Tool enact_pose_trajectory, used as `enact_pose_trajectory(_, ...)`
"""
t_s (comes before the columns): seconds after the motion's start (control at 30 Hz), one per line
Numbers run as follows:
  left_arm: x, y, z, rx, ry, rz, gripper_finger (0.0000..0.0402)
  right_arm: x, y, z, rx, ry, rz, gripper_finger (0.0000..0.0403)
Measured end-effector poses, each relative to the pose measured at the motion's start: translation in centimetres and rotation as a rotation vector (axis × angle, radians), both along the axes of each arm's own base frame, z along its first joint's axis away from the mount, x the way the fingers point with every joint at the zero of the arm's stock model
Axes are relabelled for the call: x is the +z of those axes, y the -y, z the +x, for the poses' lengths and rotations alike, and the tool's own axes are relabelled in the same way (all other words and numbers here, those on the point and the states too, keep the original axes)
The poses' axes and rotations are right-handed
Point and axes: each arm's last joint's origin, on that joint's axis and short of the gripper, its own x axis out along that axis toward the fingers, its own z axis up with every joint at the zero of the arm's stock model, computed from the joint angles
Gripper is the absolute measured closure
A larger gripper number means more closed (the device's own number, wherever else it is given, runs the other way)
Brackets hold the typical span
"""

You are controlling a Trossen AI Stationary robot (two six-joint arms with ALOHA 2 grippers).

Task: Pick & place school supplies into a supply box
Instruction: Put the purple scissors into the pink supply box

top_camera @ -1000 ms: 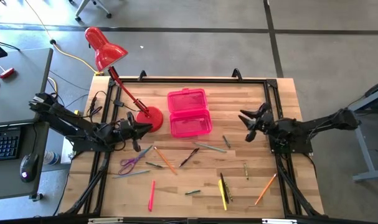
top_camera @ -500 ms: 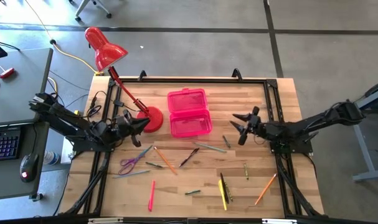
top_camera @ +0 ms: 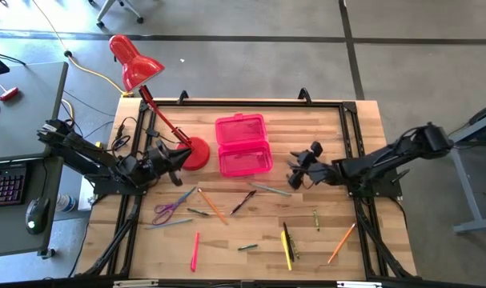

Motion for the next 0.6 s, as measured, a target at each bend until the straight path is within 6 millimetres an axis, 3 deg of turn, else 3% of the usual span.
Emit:
enact_pose_trajectory(0.27, -0.3, 0.0, 0.1, -0.003, -0.032, 0.020, 0.0328, 1.5, -2.3, 1.1, 0.166, 0.045, 0.091, 0.0253)
enact_pose_trajectory(0.6, -1.1, 0.2, 0.2, -0.042, -0.056, -0.066, 0.0328, 1.5, -4.5, 0.4, 0.115, 0.103, 0.189, 0.0253)
